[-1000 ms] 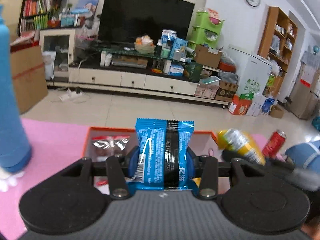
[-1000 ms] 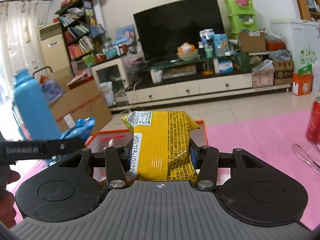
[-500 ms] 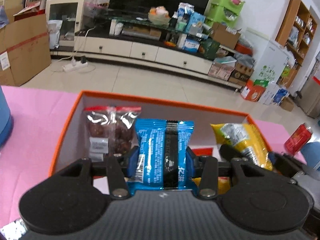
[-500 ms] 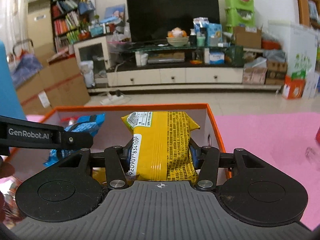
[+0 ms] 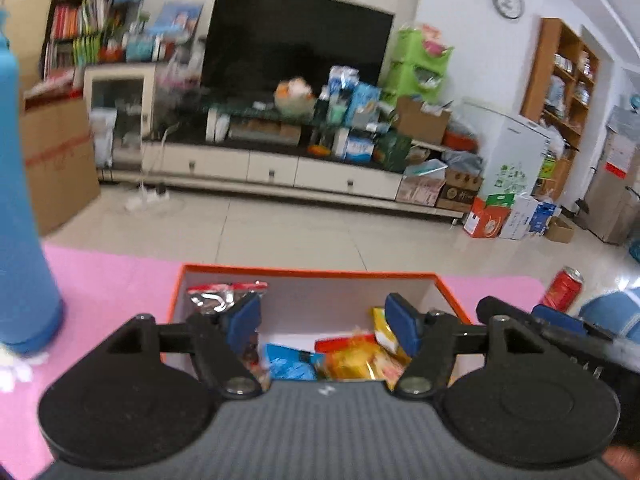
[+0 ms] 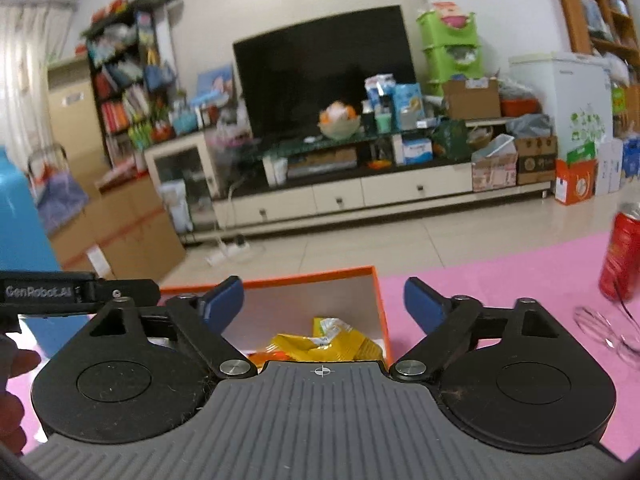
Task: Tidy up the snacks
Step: 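Drop the yellow striped bag into the box with the right tool while the left drops the blue packet, then move both open tools back toward the remaining snack pile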
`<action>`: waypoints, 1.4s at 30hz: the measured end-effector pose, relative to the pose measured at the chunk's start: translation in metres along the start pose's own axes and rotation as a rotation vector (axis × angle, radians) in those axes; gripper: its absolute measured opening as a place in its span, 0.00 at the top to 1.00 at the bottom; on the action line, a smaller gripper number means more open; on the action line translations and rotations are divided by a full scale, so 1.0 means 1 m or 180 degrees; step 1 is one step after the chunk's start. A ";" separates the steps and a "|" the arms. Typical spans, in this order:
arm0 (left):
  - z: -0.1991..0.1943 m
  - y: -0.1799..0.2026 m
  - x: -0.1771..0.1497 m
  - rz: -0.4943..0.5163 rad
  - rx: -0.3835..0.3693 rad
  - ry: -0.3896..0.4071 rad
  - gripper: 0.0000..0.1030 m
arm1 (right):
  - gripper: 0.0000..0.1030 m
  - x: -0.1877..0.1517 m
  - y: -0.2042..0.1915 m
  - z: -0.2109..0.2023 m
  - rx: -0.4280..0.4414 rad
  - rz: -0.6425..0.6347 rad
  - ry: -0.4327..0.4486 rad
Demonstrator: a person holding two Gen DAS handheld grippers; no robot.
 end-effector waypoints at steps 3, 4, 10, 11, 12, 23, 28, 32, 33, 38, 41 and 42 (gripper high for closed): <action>-0.043 0.012 -0.022 0.0201 -0.0032 -0.0087 0.33 | 0.14 -0.003 0.008 -0.040 0.0096 0.0090 -0.0055; -0.059 0.013 -0.036 0.0265 -0.0033 -0.0141 0.32 | 0.14 -0.009 0.010 -0.057 0.0136 0.0040 -0.0101; -0.136 0.016 -0.153 0.0299 -0.0060 -0.0923 0.32 | 0.10 -0.080 0.037 -0.146 -0.0099 -0.0193 -0.0595; -0.142 0.018 -0.170 0.0260 -0.0066 -0.1051 0.32 | 0.10 -0.088 0.042 -0.156 -0.0106 -0.0138 -0.0704; -0.146 0.020 -0.180 0.0225 -0.0091 -0.1142 0.32 | 0.10 -0.092 0.049 -0.164 -0.0117 -0.0072 -0.0752; -0.095 0.041 -0.152 0.0164 -0.0188 -0.0986 0.32 | 0.10 -0.089 0.076 -0.182 -0.0193 0.0166 -0.0791; -0.078 0.053 -0.161 0.0143 -0.0179 -0.1028 0.34 | 0.10 -0.084 0.078 -0.184 -0.0129 0.0263 -0.0708; -0.088 0.083 -0.170 0.0039 -0.0364 -0.1081 0.35 | 0.10 -0.080 0.096 -0.184 -0.0263 0.0447 -0.0711; -0.089 0.091 -0.173 0.0010 -0.0399 -0.1085 0.35 | 0.10 -0.079 0.103 -0.185 -0.0289 0.0563 -0.0703; -0.082 0.151 -0.183 0.0008 -0.0635 -0.1122 0.35 | 0.10 -0.079 0.129 -0.192 -0.0361 0.1049 -0.0626; -0.080 0.162 -0.176 0.0019 -0.0724 -0.1178 0.35 | 0.10 -0.081 0.132 -0.192 -0.0386 0.1087 -0.0609; -0.083 0.158 -0.169 0.0038 -0.0714 -0.1088 0.34 | 0.10 -0.080 0.131 -0.191 -0.0386 0.1076 -0.0609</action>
Point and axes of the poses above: each gripper's, at about its wrist camera, not at the fingertips, and z roughly the way its jaws point, y to its right, x to its top, the point moved 1 cm from there along z, roughly the way its jaws point, and after that the axes turned 11 degrees about y, right-handed, at the moved point
